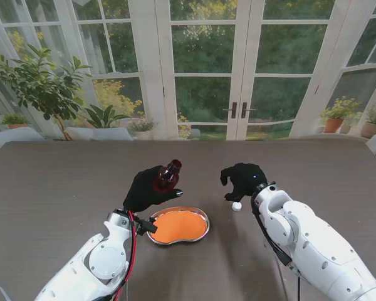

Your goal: Collect the cotton balls from the tray into a sample bottle

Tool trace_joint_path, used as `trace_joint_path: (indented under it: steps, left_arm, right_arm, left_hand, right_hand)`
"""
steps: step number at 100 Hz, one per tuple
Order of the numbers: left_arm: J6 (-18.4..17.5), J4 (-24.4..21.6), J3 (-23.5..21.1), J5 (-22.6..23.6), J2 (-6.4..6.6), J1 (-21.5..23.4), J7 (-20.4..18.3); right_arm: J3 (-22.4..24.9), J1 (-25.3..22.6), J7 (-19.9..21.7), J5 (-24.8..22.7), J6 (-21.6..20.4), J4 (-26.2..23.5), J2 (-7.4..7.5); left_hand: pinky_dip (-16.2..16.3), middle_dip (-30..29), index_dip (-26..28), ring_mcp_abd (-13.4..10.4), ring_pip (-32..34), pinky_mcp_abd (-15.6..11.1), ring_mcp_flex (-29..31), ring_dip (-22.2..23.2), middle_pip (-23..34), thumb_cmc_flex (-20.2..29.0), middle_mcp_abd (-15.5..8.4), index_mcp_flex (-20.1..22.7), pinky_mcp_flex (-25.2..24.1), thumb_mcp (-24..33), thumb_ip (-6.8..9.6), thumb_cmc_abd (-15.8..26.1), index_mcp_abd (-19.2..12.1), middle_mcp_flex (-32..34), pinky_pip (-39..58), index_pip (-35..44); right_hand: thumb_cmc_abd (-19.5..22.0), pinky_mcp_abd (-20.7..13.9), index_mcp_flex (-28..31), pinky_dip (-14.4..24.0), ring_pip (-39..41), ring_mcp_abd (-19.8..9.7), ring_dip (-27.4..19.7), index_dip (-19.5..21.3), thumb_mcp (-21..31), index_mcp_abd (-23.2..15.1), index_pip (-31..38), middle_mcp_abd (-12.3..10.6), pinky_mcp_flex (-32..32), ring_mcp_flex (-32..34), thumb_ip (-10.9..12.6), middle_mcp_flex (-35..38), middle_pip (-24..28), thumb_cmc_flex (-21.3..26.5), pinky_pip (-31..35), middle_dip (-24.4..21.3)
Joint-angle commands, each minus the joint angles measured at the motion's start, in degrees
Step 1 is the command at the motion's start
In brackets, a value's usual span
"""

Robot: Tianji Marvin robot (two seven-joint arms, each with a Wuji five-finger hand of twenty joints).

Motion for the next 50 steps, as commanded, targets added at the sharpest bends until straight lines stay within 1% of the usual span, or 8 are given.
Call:
trace_joint_path:
  steps: [1,8,13,20,29,33,50]
  left_arm:
    - [0.2,-0.6,-0.2,0.0,0.03,0.3,-1.0]
    - [0.3,-0.7,-0.3,0.1,0.08,0.5,-1.1]
    - [0.4,-0.8,-0.3,0.0,0.10,0.5,-1.1]
    - [0.5,-1.0,-0.3,0.0,0.13,0.6,-1.2]
    - [0.6,-1.0,-0.4,-0.1,0.18,0.7,-1.4]
    - [0.6,-1.1,-0.4,-0.2,0.19,0.7,-1.5]
    - [0.8,-1.2,-0.4,-0.3,0.25,0.8,-1.7]
  right_arm:
    - [-0.6,-0.1,0.2,-0.5,0.4,1.4,0.04]
    - [-1.5,0.3,-0.6,-1.1,0.7,2.6,0.15]
    - [-2.2,0.7,-1.2,-1.4,0.8,3.6,0.17]
    - [-3.2,1.1,-1.7,-1.4,1.3,4.8,0.17]
    - [-4.6,1.9,-2.4,-1.8,1.8,6.4,0.26]
    - [-5.3,2.2,-2.7,-1.9,2.0,7.0,0.28]
    - [-7.3,3.2,-3.3,-2.3,2.6,9.0,0.43]
  left_hand:
    - [-0.3,-0.3,1.0,0.0,1.1,-2.1,0.3,0.5,0.2,9.2,-6.4,7.0,-2.0,8.6,0.62,11.5,-14.3,3.8,0.3,4.9]
    - [-0.3,-0.3,1.0,0.1,1.1,-2.1,0.3,0.5,0.2,9.2,-6.3,7.0,-2.0,8.7,0.62,11.5,-14.2,3.8,0.3,4.9]
    - [-0.3,-0.3,1.0,0.2,1.1,-2.1,0.2,0.5,0.1,9.2,-6.3,7.0,-2.0,8.6,0.61,11.6,-14.2,3.8,0.2,4.9]
    - [-0.3,-0.3,1.0,0.1,1.1,-2.1,0.3,0.5,0.1,9.2,-6.3,7.0,-2.0,8.6,0.61,11.6,-14.2,3.8,0.2,4.9]
    - [-0.3,-0.4,1.0,0.2,1.1,-2.1,0.3,0.5,0.2,9.3,-6.3,7.0,-2.0,8.6,0.63,11.6,-14.1,3.8,0.2,4.9]
    - [-0.3,-0.4,1.0,0.2,1.1,-2.1,0.2,0.5,0.2,9.2,-6.2,7.0,-2.0,8.6,0.62,11.6,-14.1,3.8,0.2,4.9]
    - [-0.3,-0.4,1.0,0.1,1.1,-2.0,0.2,0.5,0.2,9.3,-6.3,7.0,-2.1,8.6,0.64,11.6,-14.2,3.7,0.2,4.8]
  right_hand:
    - [-3.7,0.1,1.7,-0.6,2.1,-1.7,1.1,-0.9,3.0,-0.4,0.8,-1.2,1.0,2.8,-2.2,1.9,1.4,0.0,3.5,0.9]
    - [-4.2,0.1,2.5,-0.7,2.2,-1.3,1.1,-0.8,3.1,-0.4,1.1,-1.2,1.1,2.8,-2.3,2.1,1.3,0.0,3.5,1.0]
    - [-4.4,0.1,2.8,-0.7,2.2,-1.7,1.0,-0.7,3.3,-0.4,1.1,-1.3,1.1,2.8,-2.3,2.1,1.2,0.0,3.5,1.1]
    - [-4.4,0.2,3.2,-0.8,2.2,-1.3,0.9,-0.6,3.3,-0.2,1.2,-1.1,1.1,2.8,-2.3,2.0,1.0,-0.1,3.5,1.1]
    - [-4.5,0.2,3.5,-0.8,2.2,-1.8,0.8,-0.6,3.2,0.0,1.1,-1.1,1.2,2.8,-2.4,1.9,0.7,-0.4,3.5,1.0]
    - [-4.6,0.1,3.5,-0.9,2.2,-1.5,0.8,-0.6,3.2,0.1,1.0,-1.0,1.2,2.8,-2.4,1.8,0.6,-0.6,3.5,1.0]
    - [-5.3,0.1,3.7,-0.9,2.0,-1.7,0.6,-0.6,3.2,0.7,0.8,-0.9,1.2,2.8,-2.5,1.7,0.4,-1.2,3.5,0.8]
